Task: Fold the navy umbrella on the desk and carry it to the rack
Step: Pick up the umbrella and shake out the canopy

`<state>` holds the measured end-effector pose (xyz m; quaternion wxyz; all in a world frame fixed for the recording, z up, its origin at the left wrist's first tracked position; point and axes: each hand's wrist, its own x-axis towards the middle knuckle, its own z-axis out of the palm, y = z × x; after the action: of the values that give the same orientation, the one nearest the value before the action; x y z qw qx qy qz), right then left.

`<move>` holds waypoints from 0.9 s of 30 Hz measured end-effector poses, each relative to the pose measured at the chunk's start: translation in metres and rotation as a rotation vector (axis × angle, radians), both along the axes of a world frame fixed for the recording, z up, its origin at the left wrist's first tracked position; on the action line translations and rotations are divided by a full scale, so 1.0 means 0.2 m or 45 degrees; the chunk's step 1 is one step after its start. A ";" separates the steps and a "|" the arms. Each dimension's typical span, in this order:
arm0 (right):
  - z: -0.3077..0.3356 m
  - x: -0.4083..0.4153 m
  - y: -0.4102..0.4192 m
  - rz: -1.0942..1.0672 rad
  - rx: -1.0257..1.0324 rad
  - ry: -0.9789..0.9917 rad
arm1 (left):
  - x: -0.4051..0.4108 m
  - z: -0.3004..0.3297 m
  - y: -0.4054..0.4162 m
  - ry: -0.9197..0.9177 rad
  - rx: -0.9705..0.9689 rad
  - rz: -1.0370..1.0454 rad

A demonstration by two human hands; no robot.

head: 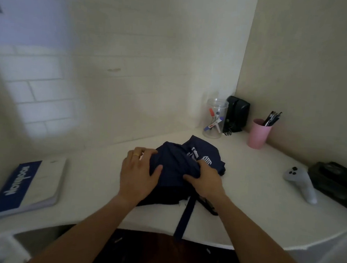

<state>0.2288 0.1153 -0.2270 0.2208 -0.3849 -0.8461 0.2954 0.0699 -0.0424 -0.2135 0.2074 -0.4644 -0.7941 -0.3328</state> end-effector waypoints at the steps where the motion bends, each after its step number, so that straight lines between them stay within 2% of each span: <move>1: 0.01 0.02 0.02 0.008 -0.093 0.081 | 0.01 0.00 0.00 -0.104 -0.005 0.018; 3: 0.02 0.06 0.05 0.049 -0.343 0.340 | 0.01 0.02 0.00 -0.424 -0.034 0.027; 6: 0.10 0.13 0.03 0.162 -0.783 0.761 | 0.06 0.19 0.01 -1.212 0.030 -0.213; 7: 0.12 0.16 0.02 0.186 -0.917 0.878 | 0.08 0.24 0.03 -1.397 0.058 -0.265; 9: 0.18 0.19 -0.01 0.172 -1.179 1.061 | 0.13 0.33 0.05 -1.597 0.044 -0.289; 12: 0.25 0.21 -0.07 0.236 -1.468 1.251 | 0.22 0.38 0.05 -1.639 -0.066 -0.420; 14: 0.33 0.21 -0.11 0.319 -1.496 1.321 | 0.29 0.42 0.06 -1.641 -0.049 -0.557; 16: 0.40 0.22 -0.15 0.316 -1.423 1.326 | 0.34 0.44 0.07 -1.569 0.081 -0.625; 19: 0.45 0.25 -0.14 0.342 -1.375 1.336 | 0.33 0.49 0.03 -1.459 0.328 -0.493; 22: 0.48 0.31 -0.13 0.200 -1.530 1.419 | 0.27 0.54 -0.04 -1.521 0.502 -0.475; 27: 0.50 0.39 -0.10 -0.026 -1.673 1.434 | 0.19 0.66 -0.10 -1.697 0.567 -0.479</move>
<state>0.3060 0.0946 -0.1260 0.3425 -0.2384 -0.2650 0.8693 0.1082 -0.0625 -0.0810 -0.2914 -0.2386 -0.5717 -0.7289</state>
